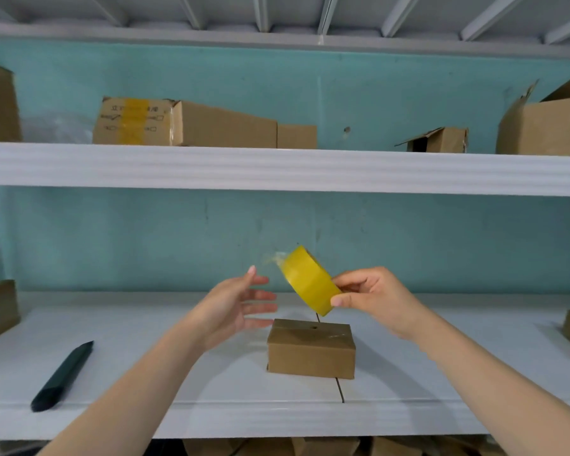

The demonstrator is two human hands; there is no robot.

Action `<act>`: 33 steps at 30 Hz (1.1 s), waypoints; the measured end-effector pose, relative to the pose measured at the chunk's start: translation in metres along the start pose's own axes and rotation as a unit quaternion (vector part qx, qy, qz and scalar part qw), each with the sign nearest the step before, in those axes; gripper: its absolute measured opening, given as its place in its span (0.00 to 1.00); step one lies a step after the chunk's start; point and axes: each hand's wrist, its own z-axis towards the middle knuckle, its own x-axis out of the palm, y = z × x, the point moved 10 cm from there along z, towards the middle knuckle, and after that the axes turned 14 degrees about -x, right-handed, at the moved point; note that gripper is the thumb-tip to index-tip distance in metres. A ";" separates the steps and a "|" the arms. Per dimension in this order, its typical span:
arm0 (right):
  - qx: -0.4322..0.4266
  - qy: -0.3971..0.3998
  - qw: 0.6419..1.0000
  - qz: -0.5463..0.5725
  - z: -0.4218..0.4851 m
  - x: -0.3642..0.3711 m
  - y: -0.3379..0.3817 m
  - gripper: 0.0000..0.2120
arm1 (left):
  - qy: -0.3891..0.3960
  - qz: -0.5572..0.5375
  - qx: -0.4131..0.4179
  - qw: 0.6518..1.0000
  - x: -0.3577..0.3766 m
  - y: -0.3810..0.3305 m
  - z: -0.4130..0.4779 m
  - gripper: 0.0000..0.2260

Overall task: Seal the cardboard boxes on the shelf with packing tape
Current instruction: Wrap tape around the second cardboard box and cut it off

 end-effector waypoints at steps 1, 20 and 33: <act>0.007 -0.006 1.000 0.029 0.001 0.003 -0.002 0.11 | 0.008 -0.003 -0.026 1.000 0.007 0.008 0.004 0.32; 0.108 -0.131 0.973 0.158 0.007 0.012 -0.005 0.28 | -0.199 0.197 0.270 0.921 0.002 -0.053 -0.041 0.14; 0.161 -0.132 0.975 0.085 -0.007 0.003 -0.015 0.01 | -0.326 0.344 0.308 0.825 0.012 -0.073 -0.066 0.15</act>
